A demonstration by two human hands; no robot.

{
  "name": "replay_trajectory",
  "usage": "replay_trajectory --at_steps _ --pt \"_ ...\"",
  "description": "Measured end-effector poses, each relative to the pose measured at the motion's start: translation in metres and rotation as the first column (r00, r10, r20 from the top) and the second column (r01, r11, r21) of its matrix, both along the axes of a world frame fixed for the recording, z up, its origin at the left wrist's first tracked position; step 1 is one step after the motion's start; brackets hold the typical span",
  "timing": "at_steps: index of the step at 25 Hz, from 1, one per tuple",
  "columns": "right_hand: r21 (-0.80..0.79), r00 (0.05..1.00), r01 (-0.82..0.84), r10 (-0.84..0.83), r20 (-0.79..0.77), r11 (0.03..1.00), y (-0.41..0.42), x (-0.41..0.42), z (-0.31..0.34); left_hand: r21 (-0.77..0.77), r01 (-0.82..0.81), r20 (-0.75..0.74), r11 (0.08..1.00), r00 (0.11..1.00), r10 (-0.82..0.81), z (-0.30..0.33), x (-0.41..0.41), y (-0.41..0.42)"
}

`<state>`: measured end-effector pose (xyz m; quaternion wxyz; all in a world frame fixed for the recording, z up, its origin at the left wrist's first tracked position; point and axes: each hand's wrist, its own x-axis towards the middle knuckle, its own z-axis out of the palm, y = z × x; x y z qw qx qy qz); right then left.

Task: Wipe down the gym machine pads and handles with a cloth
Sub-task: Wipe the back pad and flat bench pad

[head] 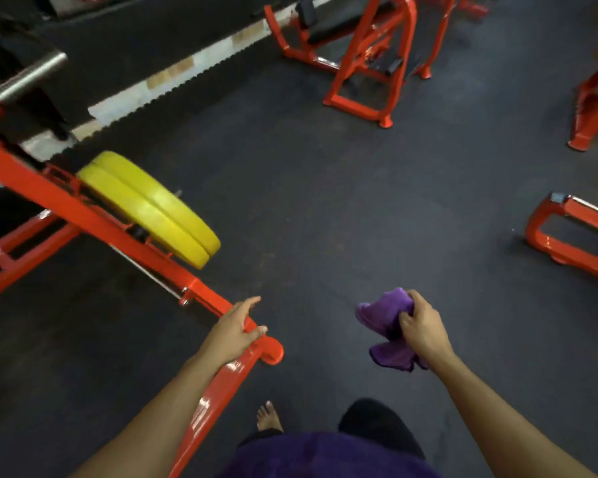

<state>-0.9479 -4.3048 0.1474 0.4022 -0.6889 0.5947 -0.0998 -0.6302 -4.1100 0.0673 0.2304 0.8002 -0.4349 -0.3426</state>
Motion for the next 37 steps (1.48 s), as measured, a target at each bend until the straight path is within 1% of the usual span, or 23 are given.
replay_trajectory --at_steps 3,5,8,11,14,18,21,22,24,26,27,29,32,37 --pt "0.043 1.000 0.022 -0.022 0.001 0.999 -0.059 0.017 -0.011 0.003 0.047 0.044 0.999 0.998 -0.047 0.000 0.032 -0.078" --pt "0.034 1.000 0.008 -0.009 0.028 0.999 -0.114 0.030 -0.023 0.010 0.060 0.076 0.998 0.995 -0.061 -0.009 0.047 -0.142" --pt "-0.007 0.992 -0.097 0.097 0.083 0.995 -0.196 0.050 -0.038 0.032 0.036 0.087 0.999 0.995 -0.038 -0.016 0.061 -0.225" --pt "-0.041 0.975 -0.211 0.213 0.061 0.977 -0.277 0.078 -0.047 0.082 0.077 0.136 0.994 0.987 -0.088 -0.013 0.085 -0.295" --pt "-0.033 0.947 -0.311 0.313 0.075 0.950 -0.349 0.121 -0.051 0.031 -0.048 0.147 0.998 0.988 0.043 -0.001 0.117 -0.343" --pt "-0.049 0.906 -0.421 0.423 0.029 0.906 -0.433 0.211 -0.046 0.017 -0.189 0.112 0.982 0.976 0.186 -0.004 0.169 -0.385" --pt "-0.147 0.911 -0.411 0.405 -0.072 0.899 -0.484 0.287 -0.047 0.022 -0.311 0.074 0.950 0.948 0.308 -0.023 0.226 -0.413" --pt "-0.159 0.904 -0.426 0.415 -0.101 0.890 -0.500 0.311 -0.046 0.022 -0.344 0.049 0.939 0.938 0.343 -0.030 0.245 -0.423" --pt "-0.133 0.896 -0.439 0.425 -0.127 0.888 -0.534 0.363 -0.047 0.042 -0.410 0.015 0.911 0.912 0.410 -0.039 0.285 -0.446" --pt "-0.088 0.899 -0.431 0.419 -0.130 0.898 -0.565 0.418 -0.039 0.074 -0.460 -0.022 0.885 0.886 0.462 -0.038 0.328 -0.469" --pt "-0.101 0.894 -0.442 0.429 -0.129 0.891 -0.579 0.445 -0.035 0.067 -0.455 -0.029 0.888 0.889 0.457 -0.036 0.349 -0.479" --pt "-0.120 0.878 -0.476 0.465 -0.112 0.871 -0.607 0.503 -0.026 0.059 -0.437 -0.002 0.898 0.899 0.438 -0.030 0.399 -0.499" --pt "-0.128 0.865 -0.501 0.499 -0.050 0.856 -0.639 0.585 -0.017 0.043 -0.474 0.021 0.880 0.881 0.473 -0.013 0.477 -0.529" --pt "-0.154 0.803 -0.592 0.596 -0.027 0.791 -0.699 0.719 -0.021 -0.020 -0.542 0.055 0.840 0.838 0.542 0.004 0.596 -0.586"
